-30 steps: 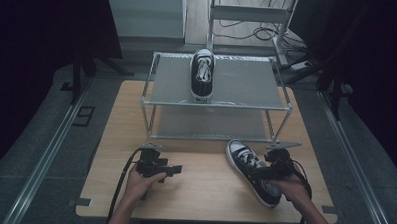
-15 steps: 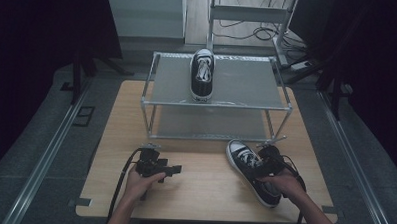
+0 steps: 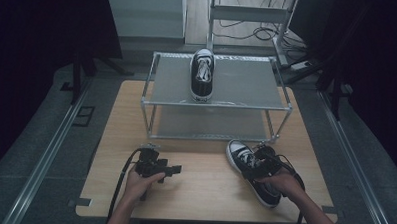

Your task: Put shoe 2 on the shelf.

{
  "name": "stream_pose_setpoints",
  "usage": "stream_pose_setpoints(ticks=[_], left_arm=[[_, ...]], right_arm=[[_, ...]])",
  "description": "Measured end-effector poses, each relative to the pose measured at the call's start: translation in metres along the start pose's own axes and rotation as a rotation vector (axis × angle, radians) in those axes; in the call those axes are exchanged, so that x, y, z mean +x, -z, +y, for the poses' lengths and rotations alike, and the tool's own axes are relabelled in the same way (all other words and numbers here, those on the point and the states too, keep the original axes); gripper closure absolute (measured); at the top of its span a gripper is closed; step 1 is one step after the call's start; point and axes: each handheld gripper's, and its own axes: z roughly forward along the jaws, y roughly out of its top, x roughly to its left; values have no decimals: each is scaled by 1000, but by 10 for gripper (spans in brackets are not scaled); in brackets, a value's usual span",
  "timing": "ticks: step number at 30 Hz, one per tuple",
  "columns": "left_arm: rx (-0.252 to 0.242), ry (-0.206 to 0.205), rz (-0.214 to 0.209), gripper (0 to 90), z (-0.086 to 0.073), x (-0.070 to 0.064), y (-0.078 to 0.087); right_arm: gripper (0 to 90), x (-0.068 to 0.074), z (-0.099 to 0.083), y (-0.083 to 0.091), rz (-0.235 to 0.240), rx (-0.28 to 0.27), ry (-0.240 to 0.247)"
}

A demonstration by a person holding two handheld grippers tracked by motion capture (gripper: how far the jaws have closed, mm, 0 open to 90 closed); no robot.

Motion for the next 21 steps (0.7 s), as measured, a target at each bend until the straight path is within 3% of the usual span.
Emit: stream_pose_setpoints(ticks=[4,8,12,17,21], left_arm=[[2,1,2,247,0,0,0],[-1,3,-1,247,0,1,1],[-2,8,-3,247,0,3,2],[-7,14,-3,248,0,4,3],[-8,16,-6,248,-1,5,2]], right_arm=[[85,4,1,-2,-30,21,21],[104,3,2,-1,-28,23,15],[123,0,1,1,-6,15,8],[127,-4,2,3,25,26,-38],[130,-3,1,10,56,9,-36]])
